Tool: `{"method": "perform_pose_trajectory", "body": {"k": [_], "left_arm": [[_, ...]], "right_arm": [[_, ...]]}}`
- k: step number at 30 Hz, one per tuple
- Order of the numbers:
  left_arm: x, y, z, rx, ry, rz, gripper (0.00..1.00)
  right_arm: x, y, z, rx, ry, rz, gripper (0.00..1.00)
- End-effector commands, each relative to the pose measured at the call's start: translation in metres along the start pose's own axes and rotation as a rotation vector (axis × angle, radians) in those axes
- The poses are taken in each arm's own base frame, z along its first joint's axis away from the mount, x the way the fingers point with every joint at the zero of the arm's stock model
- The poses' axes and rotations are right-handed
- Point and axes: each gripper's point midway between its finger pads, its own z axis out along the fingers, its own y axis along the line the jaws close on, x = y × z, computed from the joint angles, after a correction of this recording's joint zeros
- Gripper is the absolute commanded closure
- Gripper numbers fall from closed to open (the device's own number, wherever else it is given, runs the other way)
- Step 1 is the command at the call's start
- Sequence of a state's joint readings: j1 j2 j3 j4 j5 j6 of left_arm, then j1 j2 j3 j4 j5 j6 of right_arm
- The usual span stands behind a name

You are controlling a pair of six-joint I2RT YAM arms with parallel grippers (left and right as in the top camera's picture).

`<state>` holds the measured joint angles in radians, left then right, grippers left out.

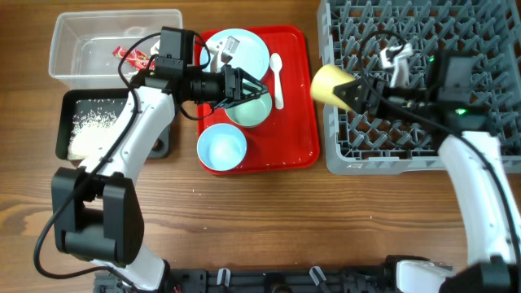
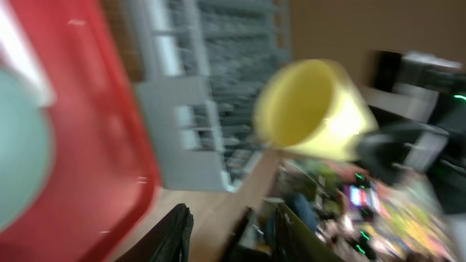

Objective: Sort waste into correct bins and load items into the dishwasher rack
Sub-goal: 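Place the yellow cup upside down in the rack with the right gripper, then lift the green bowl with the left gripper and pass it to the right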

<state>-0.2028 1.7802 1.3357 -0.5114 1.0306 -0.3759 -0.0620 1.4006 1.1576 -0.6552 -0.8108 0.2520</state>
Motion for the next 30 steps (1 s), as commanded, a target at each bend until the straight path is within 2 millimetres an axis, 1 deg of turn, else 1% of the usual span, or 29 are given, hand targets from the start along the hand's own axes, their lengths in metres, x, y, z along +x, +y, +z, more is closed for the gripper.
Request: {"method": "perform_pose_trajectory", "body": {"k": [1,3,4,6,8,11,13,17,19,20,21,24,26,27,29,30], "left_arm": [[-0.012,0.053,-0.015,-0.35,-0.107,-0.016,0.65],[-0.008,0.08,-0.027,-0.513,-0.125,-0.058,0.66],[-0.006,0.088,-0.032,-0.563,-0.129,-0.069,0.66],[-0.002,0.104,-0.043,-0.672,-0.138,-0.09,0.66],[0.0,0.114,-0.051,-0.742,-0.144,-0.101,0.66],[0.0,0.12,-0.058,-0.793,-0.153,-0.103,0.66],[0.0,0.121,-0.058,-0.796,-0.154,-0.103,0.66],[0.0,0.121,-0.058,-0.797,-0.153,-0.104,0.65],[0.002,0.122,-0.059,-0.802,-0.15,-0.107,0.65],[0.002,0.122,-0.059,-0.802,-0.149,-0.107,0.65],[0.002,0.122,-0.059,-0.802,-0.149,-0.107,0.65],[0.002,0.122,-0.059,-0.802,-0.149,-0.107,0.65],[0.002,0.122,-0.059,-0.802,-0.15,-0.107,0.64],[0.002,0.122,-0.059,-0.802,-0.149,-0.107,0.63],[0.002,0.122,-0.059,-0.802,-0.15,-0.107,0.61],[0.002,0.122,-0.059,-0.801,-0.15,-0.107,0.6]], "right_arm": [[-0.033,-0.015,-0.051,0.36,-0.117,-0.073,0.46],[-0.024,-0.029,-0.065,0.484,-0.09,-0.034,0.46],[-0.018,-0.036,-0.067,0.523,-0.072,-0.014,0.46],[-0.003,-0.058,-0.076,0.649,-0.017,0.034,0.46],[0.01,-0.075,-0.082,0.745,0.033,0.081,0.46],[0.027,-0.095,-0.085,0.836,0.122,0.126,0.46],[0.033,-0.102,-0.083,0.856,0.16,0.141,0.46],[0.042,-0.118,-0.07,0.87,0.242,0.175,0.46],[0.053,-0.131,-0.061,0.882,0.32,0.205,0.46],[0.056,-0.134,-0.058,0.884,0.34,0.211,0.46],[0.059,-0.137,-0.054,0.882,0.365,0.215,0.44],[0.063,-0.138,-0.045,0.849,0.4,0.214,0.22],[0.059,-0.138,-0.044,0.847,0.385,0.211,0.13],[0.056,-0.137,-0.044,0.845,0.377,0.207,0.11],[0.048,-0.132,-0.045,0.835,0.353,0.198,0.09],[0.04,-0.128,-0.047,0.832,0.333,0.191,0.09]]}}
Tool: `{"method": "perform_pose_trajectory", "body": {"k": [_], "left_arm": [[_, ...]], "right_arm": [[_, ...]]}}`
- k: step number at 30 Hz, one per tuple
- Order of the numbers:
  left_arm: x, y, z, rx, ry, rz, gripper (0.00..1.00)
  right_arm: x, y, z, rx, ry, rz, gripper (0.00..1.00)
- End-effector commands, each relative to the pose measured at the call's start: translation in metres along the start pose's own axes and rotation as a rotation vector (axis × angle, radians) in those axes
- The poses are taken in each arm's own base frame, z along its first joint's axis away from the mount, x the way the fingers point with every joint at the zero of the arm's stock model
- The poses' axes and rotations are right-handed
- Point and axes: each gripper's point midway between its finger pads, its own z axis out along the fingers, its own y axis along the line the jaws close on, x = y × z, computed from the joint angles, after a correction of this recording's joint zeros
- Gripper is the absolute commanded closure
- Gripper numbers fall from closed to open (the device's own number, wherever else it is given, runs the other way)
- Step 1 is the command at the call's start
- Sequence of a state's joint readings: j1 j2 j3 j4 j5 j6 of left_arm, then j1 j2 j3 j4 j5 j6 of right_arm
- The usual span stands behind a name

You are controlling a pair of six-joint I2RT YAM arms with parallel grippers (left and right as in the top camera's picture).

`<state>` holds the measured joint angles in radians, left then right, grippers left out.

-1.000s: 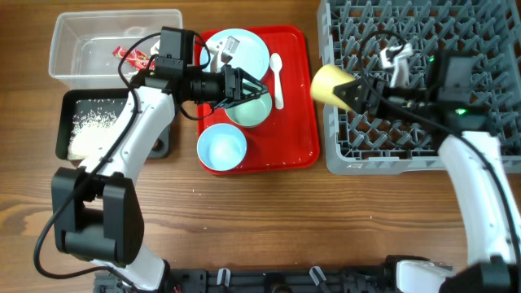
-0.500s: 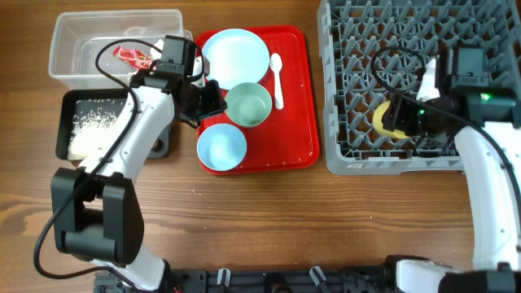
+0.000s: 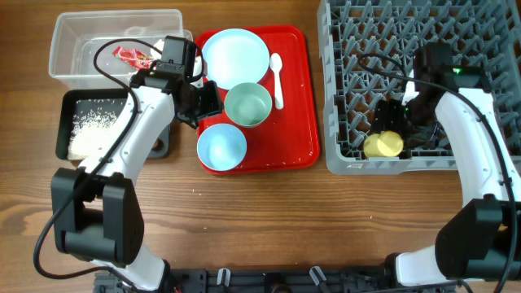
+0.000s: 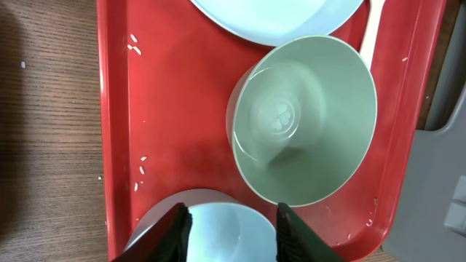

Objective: Sort waste into correct bins and load items into the dishwasher rack
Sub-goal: 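Lift the green bowl with the left gripper and pass it to the right, then carry the green bowl with the right gripper and set it in the rack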

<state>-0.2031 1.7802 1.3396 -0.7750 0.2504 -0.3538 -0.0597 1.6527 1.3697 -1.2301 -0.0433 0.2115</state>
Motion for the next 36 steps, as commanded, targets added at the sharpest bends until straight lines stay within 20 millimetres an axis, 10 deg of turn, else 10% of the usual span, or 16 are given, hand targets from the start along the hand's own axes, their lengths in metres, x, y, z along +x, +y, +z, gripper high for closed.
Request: {"method": "perform_pose_trajectory", "body": {"k": [1,6,10,15,22,32,36], "left_arm": [[-0.005,-0.002,-0.008,-0.005,-0.029,0.021,0.6],[-0.02,0.012,-0.03,-0.001,-0.091,-0.02,0.59],[-0.043,0.035,-0.083,0.008,-0.234,-0.083,0.5],[-0.055,0.089,-0.155,-0.028,-0.405,-0.221,0.0],[-0.05,0.143,-0.176,-0.086,-0.433,-0.369,0.0],[-0.05,0.145,-0.177,-0.088,-0.435,-0.373,0.0],[-0.05,0.145,-0.177,-0.088,-0.435,-0.373,0.0]], "right_arm": [[-0.021,0.011,-0.029,-0.035,-0.083,-0.011,0.09],[-0.055,0.071,-0.097,-0.199,-0.28,-0.122,0.12],[-0.062,0.153,-0.105,-0.297,-0.388,-0.219,0.12],[-0.066,0.221,-0.04,-0.29,-0.326,-0.23,0.31],[-0.049,0.27,0.067,-0.301,-0.135,-0.255,0.38],[-0.039,0.286,0.118,-0.281,-0.075,-0.219,0.62],[-0.039,0.288,0.122,-0.283,-0.077,-0.224,0.88]]}}
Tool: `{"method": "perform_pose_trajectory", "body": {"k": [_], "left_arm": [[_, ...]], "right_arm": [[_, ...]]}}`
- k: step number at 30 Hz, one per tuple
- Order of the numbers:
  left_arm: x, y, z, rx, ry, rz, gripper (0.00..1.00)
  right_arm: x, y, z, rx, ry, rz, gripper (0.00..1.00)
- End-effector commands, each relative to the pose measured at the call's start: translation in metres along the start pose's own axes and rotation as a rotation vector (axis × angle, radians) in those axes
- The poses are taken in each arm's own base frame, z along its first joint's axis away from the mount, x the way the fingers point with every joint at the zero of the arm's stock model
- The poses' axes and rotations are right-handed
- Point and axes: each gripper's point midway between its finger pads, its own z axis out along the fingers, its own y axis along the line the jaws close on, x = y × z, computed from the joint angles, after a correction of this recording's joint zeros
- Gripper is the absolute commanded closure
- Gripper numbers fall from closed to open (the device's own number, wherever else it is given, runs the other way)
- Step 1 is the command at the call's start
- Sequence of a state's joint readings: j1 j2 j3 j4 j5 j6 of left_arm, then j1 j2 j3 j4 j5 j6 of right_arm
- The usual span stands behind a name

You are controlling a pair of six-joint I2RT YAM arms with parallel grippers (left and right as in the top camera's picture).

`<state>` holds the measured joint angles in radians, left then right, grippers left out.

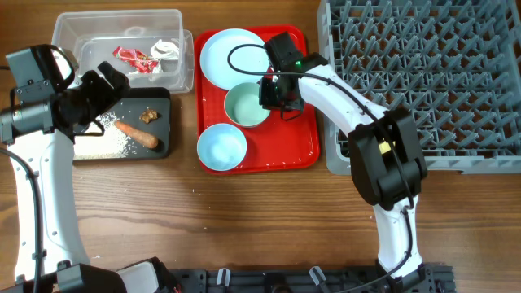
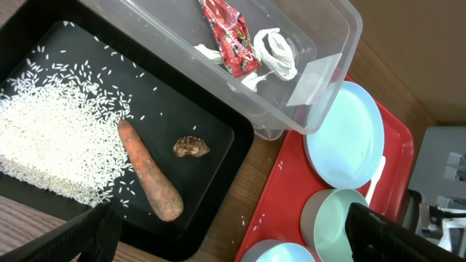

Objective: Sort waste into correct bins and load items into the dishwasher rack
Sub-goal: 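Carry the green bowl with the right gripper and set it in the rack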

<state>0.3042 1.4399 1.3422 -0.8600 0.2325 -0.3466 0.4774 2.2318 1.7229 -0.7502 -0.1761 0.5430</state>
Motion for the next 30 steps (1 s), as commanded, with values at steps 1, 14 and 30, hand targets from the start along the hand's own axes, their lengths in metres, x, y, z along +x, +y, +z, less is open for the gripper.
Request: {"method": "perform_pose_trajectory", "body": {"k": [1,14,30], "left_arm": [[-0.003,0.0,-0.002,0.002,-0.009,-0.004,0.0],[-0.003,0.0,-0.002,0.002,-0.009,-0.004,0.0],[-0.003,0.0,-0.002,0.002,-0.009,-0.004,0.0]], "right_arm": [[0.003,0.003,0.007,-0.006,0.012,0.003,0.93],[-0.106,-0.077,-0.254,0.437,-0.674,0.062,0.96],[-0.229,-0.178,-0.276,1.338,-0.966,-0.141,0.96]]}}
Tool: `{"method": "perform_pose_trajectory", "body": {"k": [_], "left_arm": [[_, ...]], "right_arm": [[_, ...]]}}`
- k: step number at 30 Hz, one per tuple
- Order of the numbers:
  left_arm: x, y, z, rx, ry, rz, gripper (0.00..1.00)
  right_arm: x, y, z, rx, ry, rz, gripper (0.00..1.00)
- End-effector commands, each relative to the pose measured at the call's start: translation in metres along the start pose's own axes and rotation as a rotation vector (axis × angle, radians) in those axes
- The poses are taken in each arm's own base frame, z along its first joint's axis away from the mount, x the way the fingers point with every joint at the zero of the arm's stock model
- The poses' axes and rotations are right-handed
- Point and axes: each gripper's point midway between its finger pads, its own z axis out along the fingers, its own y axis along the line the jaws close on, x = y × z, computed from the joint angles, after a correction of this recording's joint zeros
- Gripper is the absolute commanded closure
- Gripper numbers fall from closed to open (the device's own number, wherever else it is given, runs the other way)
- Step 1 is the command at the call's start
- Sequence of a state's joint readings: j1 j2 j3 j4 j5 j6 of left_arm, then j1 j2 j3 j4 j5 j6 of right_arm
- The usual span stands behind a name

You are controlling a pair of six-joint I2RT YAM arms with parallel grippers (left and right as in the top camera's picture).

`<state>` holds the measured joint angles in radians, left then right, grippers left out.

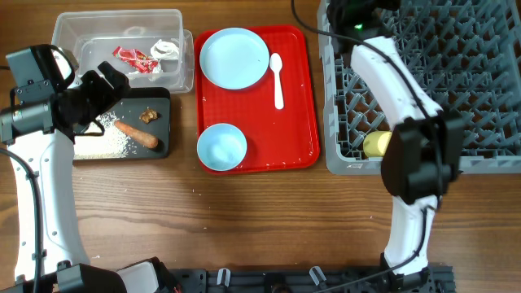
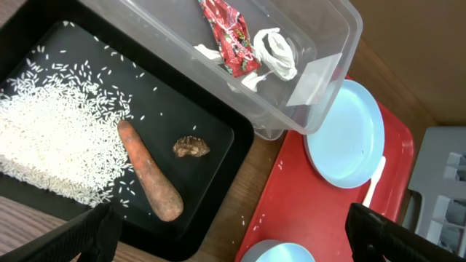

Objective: Sort waste into correct bins and load items into the dishwasher rack
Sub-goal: 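Carry the green bowl with the right gripper and set it in the rack, then move the right gripper back to the small blue bowl on the tray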

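Note:
The red tray (image 1: 297, 122) holds a light blue plate (image 1: 234, 55), a white spoon (image 1: 277, 80) and a small blue bowl (image 1: 221, 147). A yellow cup (image 1: 376, 144) lies in the grey dishwasher rack (image 1: 480, 159) near its front edge. My left gripper (image 1: 110, 81) hangs open over the black tray (image 2: 218, 124); in the left wrist view the left gripper (image 2: 233, 244) has nothing between its wide-spread fingers. My right arm (image 1: 387, 61) reaches to the rack's far left corner, where its gripper sits at the frame's top edge, fingers hidden.
The black tray holds loose rice (image 2: 51, 142), a carrot (image 2: 149, 175) and a brown scrap (image 2: 191, 147). Behind it, a clear bin (image 2: 320, 109) contains a red wrapper (image 2: 229, 40) and white crumpled waste (image 2: 277, 51). A few rice grains lie on the wood.
The green bowl has gone from the red tray. My right arm was over the tray at that bowl and now reaches the far left corner of the rack. The left arm has not moved.
First my right gripper held the yellow cup at the rack's left edge while the left was over the plate. Then the cup lay in the rack. Later the left arm hung over the black tray and the right was at the green bowl, now gone from the tray.

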<state>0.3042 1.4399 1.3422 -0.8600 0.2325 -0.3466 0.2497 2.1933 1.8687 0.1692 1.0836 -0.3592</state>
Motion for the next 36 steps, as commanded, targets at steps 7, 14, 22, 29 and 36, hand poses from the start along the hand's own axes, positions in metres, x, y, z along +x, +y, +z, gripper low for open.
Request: {"method": "perform_pose_trajectory", "body": {"k": [7,14,22,29,36], "left_arm": [[-0.003,0.0,-0.002,0.002,-0.009,-0.004,0.0],[-0.003,0.0,-0.002,0.002,-0.009,-0.004,0.0],[-0.003,0.0,-0.002,0.002,-0.009,-0.004,0.0],[-0.003,0.0,-0.002,0.002,-0.009,-0.004,0.0],[-0.003,0.0,-0.002,0.002,-0.009,-0.004,0.0]], "right_arm": [[0.057,0.036,0.025,0.082,0.046,-0.331,0.96],[0.094,0.06,0.014,0.003,0.127,-0.373,0.96],[0.099,0.074,-0.005,-0.036,0.136,-0.446,0.65],[0.083,0.077,-0.024,-0.042,0.106,-0.435,0.07],[0.04,0.076,-0.061,-0.112,0.036,-0.386,0.0]]}}
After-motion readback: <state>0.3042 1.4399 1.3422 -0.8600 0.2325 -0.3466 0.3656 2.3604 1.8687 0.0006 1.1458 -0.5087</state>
